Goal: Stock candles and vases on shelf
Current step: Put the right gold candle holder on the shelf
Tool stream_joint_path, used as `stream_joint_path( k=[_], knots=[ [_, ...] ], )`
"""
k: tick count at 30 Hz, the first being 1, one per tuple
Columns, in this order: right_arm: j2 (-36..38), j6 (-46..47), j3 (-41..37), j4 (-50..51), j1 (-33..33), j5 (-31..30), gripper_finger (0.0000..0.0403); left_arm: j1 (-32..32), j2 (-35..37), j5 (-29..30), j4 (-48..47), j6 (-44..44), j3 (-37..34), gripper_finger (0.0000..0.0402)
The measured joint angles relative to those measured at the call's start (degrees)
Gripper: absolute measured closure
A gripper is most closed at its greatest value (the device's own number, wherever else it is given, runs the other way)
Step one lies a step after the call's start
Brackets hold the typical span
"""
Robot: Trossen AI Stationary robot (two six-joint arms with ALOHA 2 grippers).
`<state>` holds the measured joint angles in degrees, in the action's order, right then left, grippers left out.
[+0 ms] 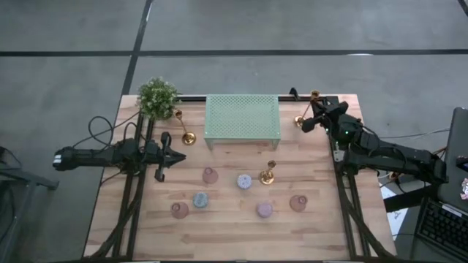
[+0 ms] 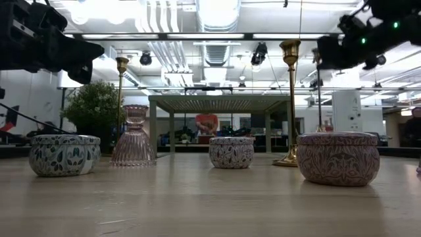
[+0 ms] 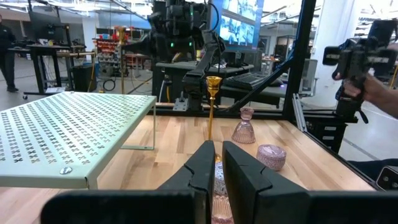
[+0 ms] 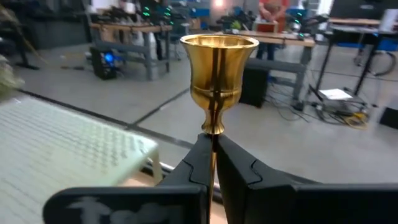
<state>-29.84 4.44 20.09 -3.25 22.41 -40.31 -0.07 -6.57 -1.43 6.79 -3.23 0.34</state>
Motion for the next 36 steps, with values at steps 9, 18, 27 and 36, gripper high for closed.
stream_joint_path(
  k=[9, 18, 27, 36],
  knots=[
    [-5.0, -1.5, 12.8, 6.4, 0.0, 3.8, 0.0395, 0.0, 0.0, 0.0, 0.0, 0.0, 0.0, 0.0367],
    [-12.1, -3.3, 22.1, 6.1, 0.0, 9.3, 0.0395, 0.0, 0.0, 0.0, 0.0, 0.0, 0.0, 0.0367],
    [-20.0, -5.1, 27.0, 3.1, 0.4, 12.6, 0.0395, 0.0, 0.0, 0.0, 0.0, 0.0, 0.0, 0.0367],
    [-25.7, -4.7, 28.6, -4.9, 4.7, 20.5, 0.0395, 0.0, 0.0, 0.0, 0.0, 0.0, 0.0, 0.0367]
  ],
)
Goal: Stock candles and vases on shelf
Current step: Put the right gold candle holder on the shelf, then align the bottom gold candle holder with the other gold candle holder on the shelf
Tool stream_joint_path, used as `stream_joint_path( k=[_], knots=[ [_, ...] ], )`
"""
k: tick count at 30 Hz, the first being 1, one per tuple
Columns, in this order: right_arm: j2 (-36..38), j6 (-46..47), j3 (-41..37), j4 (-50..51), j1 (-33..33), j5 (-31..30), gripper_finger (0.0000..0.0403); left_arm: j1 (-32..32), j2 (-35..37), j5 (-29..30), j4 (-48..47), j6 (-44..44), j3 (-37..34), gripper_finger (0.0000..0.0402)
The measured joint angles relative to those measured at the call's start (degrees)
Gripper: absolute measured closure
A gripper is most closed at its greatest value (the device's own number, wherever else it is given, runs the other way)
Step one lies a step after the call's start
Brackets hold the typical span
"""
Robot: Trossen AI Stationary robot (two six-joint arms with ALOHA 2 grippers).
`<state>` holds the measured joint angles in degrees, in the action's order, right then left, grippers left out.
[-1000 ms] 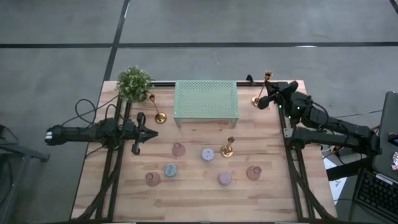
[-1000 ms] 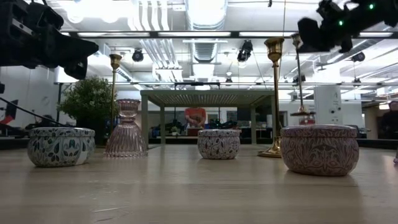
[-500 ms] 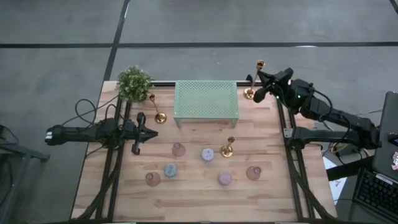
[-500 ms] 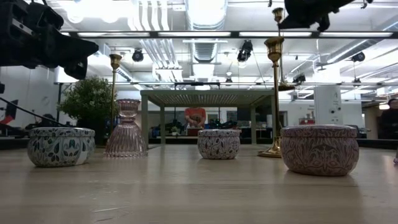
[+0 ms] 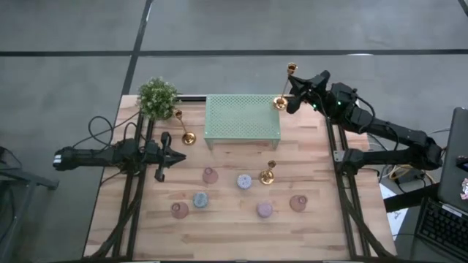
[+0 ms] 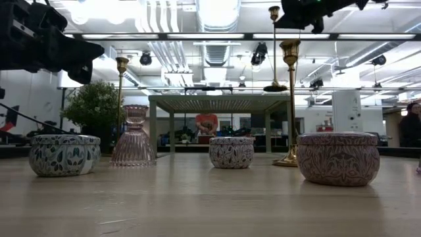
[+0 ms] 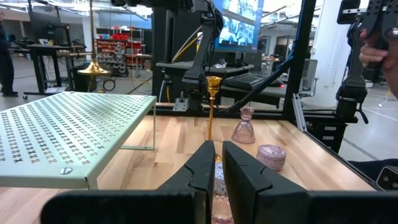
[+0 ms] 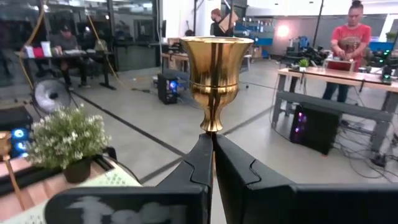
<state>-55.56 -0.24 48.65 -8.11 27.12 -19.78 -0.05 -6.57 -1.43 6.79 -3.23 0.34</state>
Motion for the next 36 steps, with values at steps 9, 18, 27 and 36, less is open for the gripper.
stream_joint_path(
  k=[9, 18, 27, 36],
  knots=[
    [-7.5, 1.6, 3.0, -2.4, 4.4, 6.6, 0.0395, 0.0, 0.0, 0.0, 0.0, 0.0, 0.0, 0.0367],
    [-14.9, 1.8, 6.6, -4.6, 5.6, 9.9, 0.0395, 0.0, 0.0, 0.0, 0.0, 0.0, 0.0, 0.0367],
    [-16.3, 1.9, 6.5, -7.2, 6.2, 10.9, 0.0395, 0.0, 0.0, 0.0, 0.0, 0.0, 0.0, 0.0367],
    [-14.3, 1.5, 6.2, -4.2, 6.5, 10.8, 0.0395, 0.0, 0.0, 0.0, 0.0, 0.0, 0.0, 0.0367]
  ],
)
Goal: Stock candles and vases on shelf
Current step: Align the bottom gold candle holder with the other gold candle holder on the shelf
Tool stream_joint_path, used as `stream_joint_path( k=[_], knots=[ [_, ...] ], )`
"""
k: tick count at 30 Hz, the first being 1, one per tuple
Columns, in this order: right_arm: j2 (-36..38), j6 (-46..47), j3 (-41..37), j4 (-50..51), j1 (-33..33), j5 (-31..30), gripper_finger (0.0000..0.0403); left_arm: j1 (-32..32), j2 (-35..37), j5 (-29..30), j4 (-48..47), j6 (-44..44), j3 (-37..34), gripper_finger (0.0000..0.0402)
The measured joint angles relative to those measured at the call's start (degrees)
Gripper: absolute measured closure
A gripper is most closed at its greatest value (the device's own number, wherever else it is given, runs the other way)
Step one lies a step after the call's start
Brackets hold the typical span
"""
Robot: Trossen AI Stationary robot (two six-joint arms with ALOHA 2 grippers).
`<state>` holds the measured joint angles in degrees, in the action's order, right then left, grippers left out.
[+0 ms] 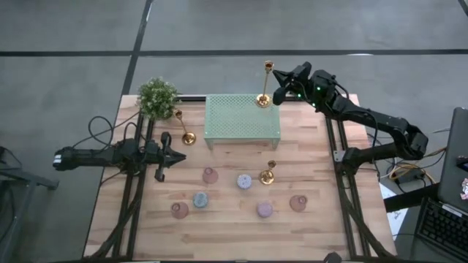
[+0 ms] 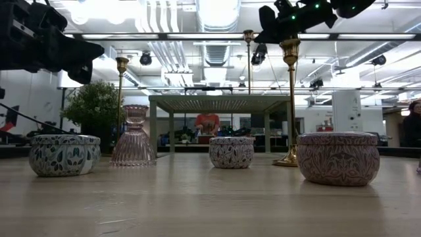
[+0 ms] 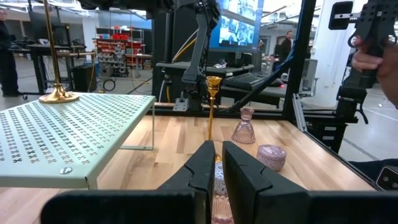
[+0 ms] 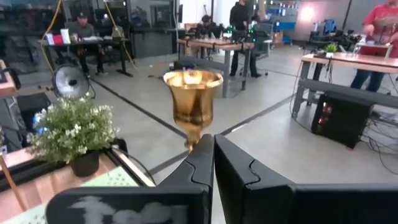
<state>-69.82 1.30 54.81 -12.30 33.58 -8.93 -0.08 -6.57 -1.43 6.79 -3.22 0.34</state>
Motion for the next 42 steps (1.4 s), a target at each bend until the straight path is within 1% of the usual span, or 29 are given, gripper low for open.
stream_joint_path(
  k=[4, 7, 10, 14, 16, 23, 27, 35, 39, 42],
  knots=[
    [1.6, -0.6, -0.2, 3.2, 0.0, 0.0, 0.0395, 0.0, 0.0, 0.0, 0.0, 0.0, 0.0, 0.0367],
    [3.4, -1.3, -0.2, 7.9, 0.0, 0.5, 0.0394, 0.0, 0.0, 0.0, 0.0, 0.0, 0.0, 0.0367],
    [5.3, -1.5, -0.2, 13.3, 0.0, 3.6, 0.0394, 0.0, 0.0, 0.0, 0.0, 0.0, 0.0, 0.0367],
    [7.2, -1.1, -0.5, 17.5, -0.1, 11.6, 0.0394, 0.0, 0.0, 0.0, 0.0, 0.0, 0.0, 0.0367],
    [8.3, -1.2, -0.7, 19.4, -0.3, 14.6, 0.0394, 0.0, 0.0, 0.0, 0.0, 0.0, 0.0, 0.0367],
    [11.6, -3.5, -1.1, 26.3, -4.2, 15.6, 0.0388, 0.0, 0.0, 0.0, 0.0, 0.0, 0.0, 0.0367],
    [12.7, -3.1, -1.5, 28.9, -7.2, 15.6, 0.0359, 0.0, 0.0, 0.0, 0.0, 0.0, 0.0, 0.0367],
    [14.8, -3.2, -1.9, 34.3, -11.8, 15.4, 0.0274, 0.0, 0.0, 0.0, 0.0, 0.0, 0.0, 0.0367],
    [17.6, -4.3, -3.4, 36.2, -15.5, 15.5, 0.0235, 0.0, 0.0, 0.0, 0.0, 0.0, 0.0, 0.0367],
    [20.4, -4.3, -6.0, 36.5, -18.5, 15.5, 0.0215, 0.0, 0.0, 0.0, 0.0, 0.0, 0.0, 0.0367]
  ],
)
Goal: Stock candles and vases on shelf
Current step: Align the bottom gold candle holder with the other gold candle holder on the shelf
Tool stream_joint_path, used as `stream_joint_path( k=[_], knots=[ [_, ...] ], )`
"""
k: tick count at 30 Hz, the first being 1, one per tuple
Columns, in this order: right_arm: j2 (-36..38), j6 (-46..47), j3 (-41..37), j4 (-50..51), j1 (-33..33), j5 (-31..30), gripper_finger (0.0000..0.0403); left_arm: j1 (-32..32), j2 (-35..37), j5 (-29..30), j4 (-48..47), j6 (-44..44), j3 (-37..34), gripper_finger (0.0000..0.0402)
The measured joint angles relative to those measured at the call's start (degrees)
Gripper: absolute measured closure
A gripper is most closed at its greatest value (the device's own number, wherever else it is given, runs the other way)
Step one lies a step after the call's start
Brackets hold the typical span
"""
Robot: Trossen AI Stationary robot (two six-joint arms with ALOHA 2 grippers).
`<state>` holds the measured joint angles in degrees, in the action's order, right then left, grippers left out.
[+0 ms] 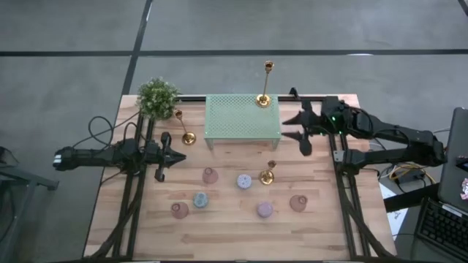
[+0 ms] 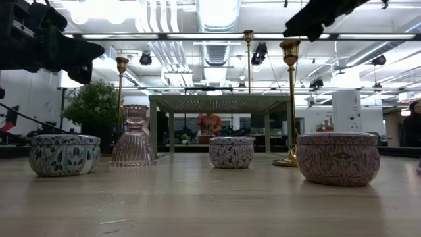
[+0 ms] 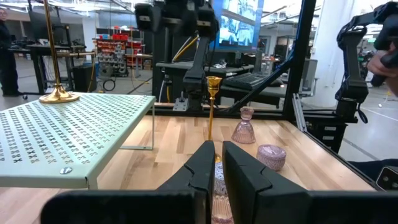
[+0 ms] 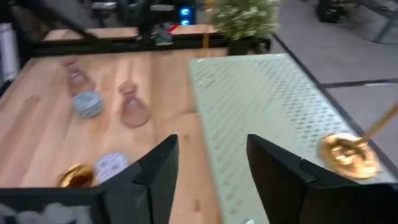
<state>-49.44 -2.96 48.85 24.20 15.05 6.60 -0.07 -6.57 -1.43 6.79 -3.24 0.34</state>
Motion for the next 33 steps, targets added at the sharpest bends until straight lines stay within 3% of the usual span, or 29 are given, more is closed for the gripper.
stream_joint_path(
  k=[16, 33],
  knots=[
    [6.0, 9.0, -15.9, -7.1, -14.7, -0.6, 0.0199, 0.0, 0.0, 0.0, 0.0, 0.0, 0.0, 0.0367],
    [-0.9, 13.5, -26.9, -28.0, -20.4, -2.3, 0.0199, 0.0, 0.0, 0.0, 0.0, 0.0, 0.0, 0.0367]
  ],
)
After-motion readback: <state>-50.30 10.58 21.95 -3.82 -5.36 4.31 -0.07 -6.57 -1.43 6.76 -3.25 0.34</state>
